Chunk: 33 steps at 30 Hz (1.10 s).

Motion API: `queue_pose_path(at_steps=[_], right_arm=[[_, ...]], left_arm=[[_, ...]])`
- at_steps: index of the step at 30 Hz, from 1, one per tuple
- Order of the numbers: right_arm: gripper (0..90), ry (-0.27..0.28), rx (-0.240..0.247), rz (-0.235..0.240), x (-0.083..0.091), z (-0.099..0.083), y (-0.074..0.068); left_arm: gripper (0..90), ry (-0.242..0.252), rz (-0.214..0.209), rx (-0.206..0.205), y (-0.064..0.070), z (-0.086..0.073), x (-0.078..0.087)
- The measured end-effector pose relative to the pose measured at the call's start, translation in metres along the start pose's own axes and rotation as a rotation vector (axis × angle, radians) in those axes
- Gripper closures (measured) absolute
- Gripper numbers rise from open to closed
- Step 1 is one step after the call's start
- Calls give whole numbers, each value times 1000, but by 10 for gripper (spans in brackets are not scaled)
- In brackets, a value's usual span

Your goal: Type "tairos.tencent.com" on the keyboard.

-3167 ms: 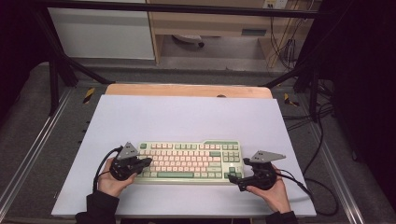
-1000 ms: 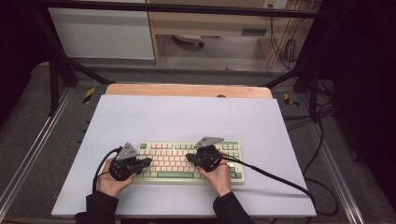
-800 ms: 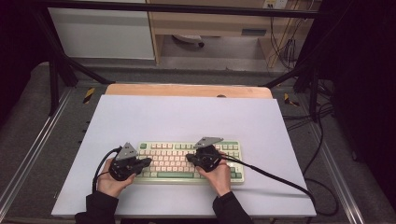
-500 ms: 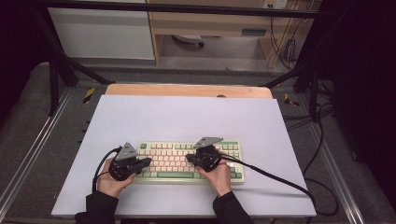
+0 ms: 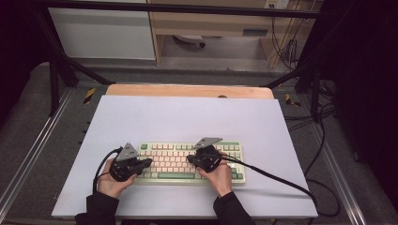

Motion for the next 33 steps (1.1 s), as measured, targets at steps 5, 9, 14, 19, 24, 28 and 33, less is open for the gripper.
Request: queue_pose_path(at_steps=[5,9,14,19,24,28,33], right_arm=[[900,26,-5,14,3,4,-2],[900,49,5,19,10,8,-3],[900,61,5,20,19,12,-3],[900,55,12,23,26,13,-3],[900,44,16,30,29,12,-5],[900,44,20,35,33,11,-5],[900,45,13,40,40,5,-3]], left_arm=[[888,5,1,2,0,0,1],[888,6,1,1,0,1,1],[888,7,1,2,-1,1,2],[888,12,1,5,-1,1,3],[888,13,2,6,-1,2,4],[888,16,1,8,-1,3,4],[888,14,5,6,1,4,4]])
Point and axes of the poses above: each handheld gripper's, and its own axes: x roughly backward along the jaws, z roughly out of its top, y roughly to its right, the point moved 6 cm from there along -x, roughly forward along the jaws, and after that the axes turned 1 degree about y, right-handed, at the moved point
